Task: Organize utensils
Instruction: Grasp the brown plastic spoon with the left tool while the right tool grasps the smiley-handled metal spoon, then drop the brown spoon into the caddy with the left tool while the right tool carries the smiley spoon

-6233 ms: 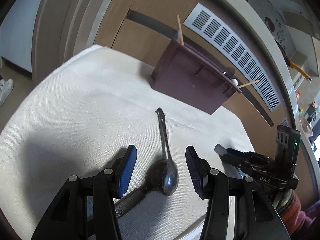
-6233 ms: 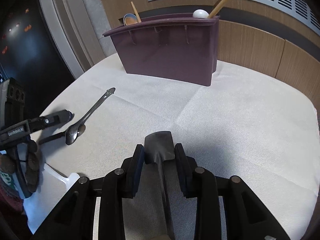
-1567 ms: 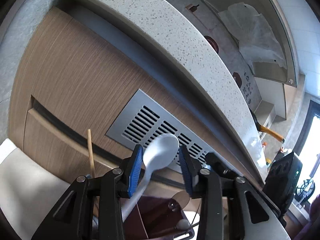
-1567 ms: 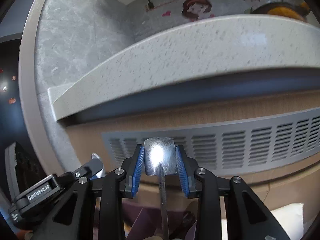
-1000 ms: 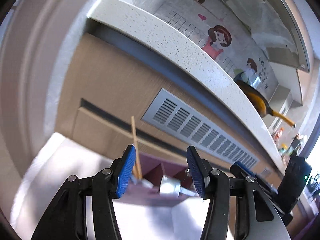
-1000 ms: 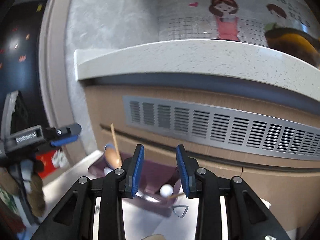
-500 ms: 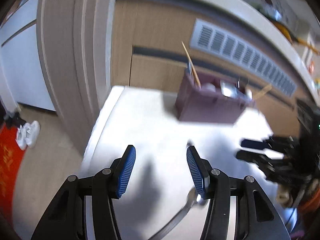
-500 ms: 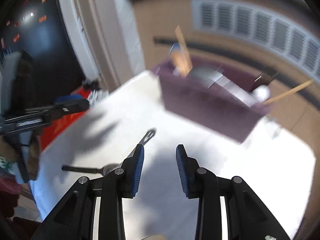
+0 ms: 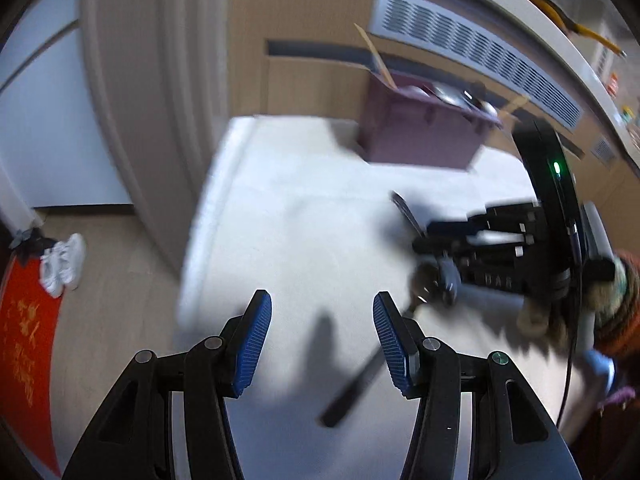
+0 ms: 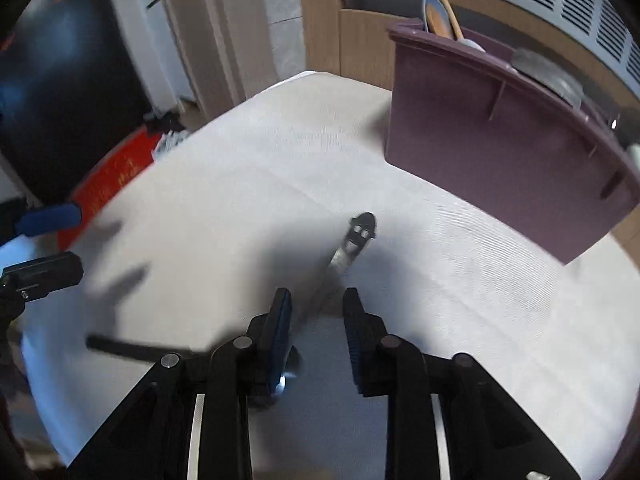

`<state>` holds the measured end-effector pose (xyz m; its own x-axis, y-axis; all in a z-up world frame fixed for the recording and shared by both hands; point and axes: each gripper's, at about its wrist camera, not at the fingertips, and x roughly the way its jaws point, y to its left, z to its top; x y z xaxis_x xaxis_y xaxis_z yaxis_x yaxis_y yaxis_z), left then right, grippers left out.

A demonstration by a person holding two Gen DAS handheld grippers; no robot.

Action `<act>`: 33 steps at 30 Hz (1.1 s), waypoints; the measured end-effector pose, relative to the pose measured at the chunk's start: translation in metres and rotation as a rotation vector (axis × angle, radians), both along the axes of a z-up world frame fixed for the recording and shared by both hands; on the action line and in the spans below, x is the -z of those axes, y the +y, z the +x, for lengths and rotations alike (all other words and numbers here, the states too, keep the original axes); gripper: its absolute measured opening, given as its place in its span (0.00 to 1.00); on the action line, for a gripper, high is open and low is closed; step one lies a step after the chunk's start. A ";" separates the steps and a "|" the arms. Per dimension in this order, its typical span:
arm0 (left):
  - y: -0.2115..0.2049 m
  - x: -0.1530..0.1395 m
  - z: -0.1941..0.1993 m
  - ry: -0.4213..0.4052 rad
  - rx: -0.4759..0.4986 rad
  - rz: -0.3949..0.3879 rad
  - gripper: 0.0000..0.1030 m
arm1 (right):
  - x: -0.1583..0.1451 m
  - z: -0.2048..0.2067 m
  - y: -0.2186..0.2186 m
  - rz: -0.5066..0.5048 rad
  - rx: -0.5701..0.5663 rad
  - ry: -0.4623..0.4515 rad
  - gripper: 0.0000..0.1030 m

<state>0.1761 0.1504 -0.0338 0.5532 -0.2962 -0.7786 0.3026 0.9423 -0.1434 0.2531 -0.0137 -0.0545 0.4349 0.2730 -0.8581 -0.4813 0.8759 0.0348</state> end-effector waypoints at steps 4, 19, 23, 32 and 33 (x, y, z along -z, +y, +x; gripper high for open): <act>-0.026 0.014 0.003 0.083 0.135 -0.026 0.52 | -0.001 -0.005 -0.038 -0.062 0.029 -0.019 0.21; -0.111 0.036 0.047 0.140 0.305 0.214 0.48 | -0.006 -0.046 -0.151 0.046 0.085 -0.011 0.23; -0.108 0.036 0.053 0.168 0.239 0.194 0.43 | -0.007 -0.060 -0.154 0.028 0.054 -0.034 0.23; -0.107 0.036 0.044 0.119 0.153 0.138 0.33 | -0.020 -0.059 -0.146 0.016 0.031 -0.077 0.24; -0.109 0.035 0.045 0.115 0.142 0.127 0.33 | -0.023 -0.056 -0.144 0.026 0.026 -0.086 0.24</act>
<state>0.2216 0.0412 -0.0688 0.4186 -0.2604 -0.8700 0.4220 0.9041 -0.0675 0.1972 -0.1579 -0.0311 0.5142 0.2824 -0.8098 -0.4602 0.8876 0.0173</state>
